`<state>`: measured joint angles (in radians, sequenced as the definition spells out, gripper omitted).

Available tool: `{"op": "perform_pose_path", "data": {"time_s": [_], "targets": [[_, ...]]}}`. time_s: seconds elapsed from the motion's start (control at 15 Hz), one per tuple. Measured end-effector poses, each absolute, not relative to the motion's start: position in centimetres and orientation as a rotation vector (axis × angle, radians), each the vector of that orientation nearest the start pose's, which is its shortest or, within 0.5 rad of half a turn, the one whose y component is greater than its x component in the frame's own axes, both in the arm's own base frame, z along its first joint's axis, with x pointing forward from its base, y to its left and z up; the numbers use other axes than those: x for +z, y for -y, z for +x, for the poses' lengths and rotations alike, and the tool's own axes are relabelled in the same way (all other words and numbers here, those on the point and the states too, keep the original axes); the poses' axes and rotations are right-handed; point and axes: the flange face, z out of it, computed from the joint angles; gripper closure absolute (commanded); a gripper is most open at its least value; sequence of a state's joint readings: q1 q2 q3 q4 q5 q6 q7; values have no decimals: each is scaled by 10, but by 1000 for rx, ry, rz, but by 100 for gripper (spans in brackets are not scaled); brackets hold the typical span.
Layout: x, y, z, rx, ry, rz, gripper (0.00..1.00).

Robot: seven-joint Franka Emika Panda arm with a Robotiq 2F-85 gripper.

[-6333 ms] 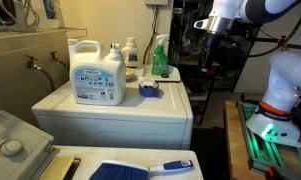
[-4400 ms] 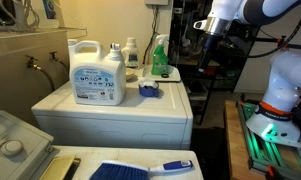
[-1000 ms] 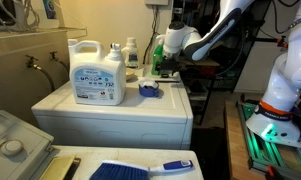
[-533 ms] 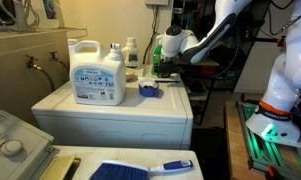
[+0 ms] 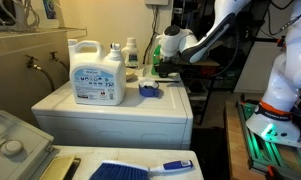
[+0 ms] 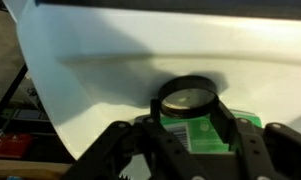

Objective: Put the black lid in the cup

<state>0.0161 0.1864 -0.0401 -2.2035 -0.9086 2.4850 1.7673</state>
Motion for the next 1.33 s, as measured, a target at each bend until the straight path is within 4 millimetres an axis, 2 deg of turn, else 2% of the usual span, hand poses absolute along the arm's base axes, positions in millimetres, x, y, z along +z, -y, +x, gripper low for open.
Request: {"op": "perform_pose_path", "data": {"time_s": [0.13,0.27,0.4,0.6,0.8,1.13,1.33], "targets": [[315,8,559,-841,-1703,-2860,71],[335,2,556,-807,-1649,-2855,71],[359,-10,548,-775,-1522,-2855,71],[388,-37,527,-745,-1298,-2831,71],[411,-75,502,-792,-1088,-2773,71],[427,-134,471,-850,-827,-2735,71],[425,-152,464,-890,-704,-2767,71]]}}
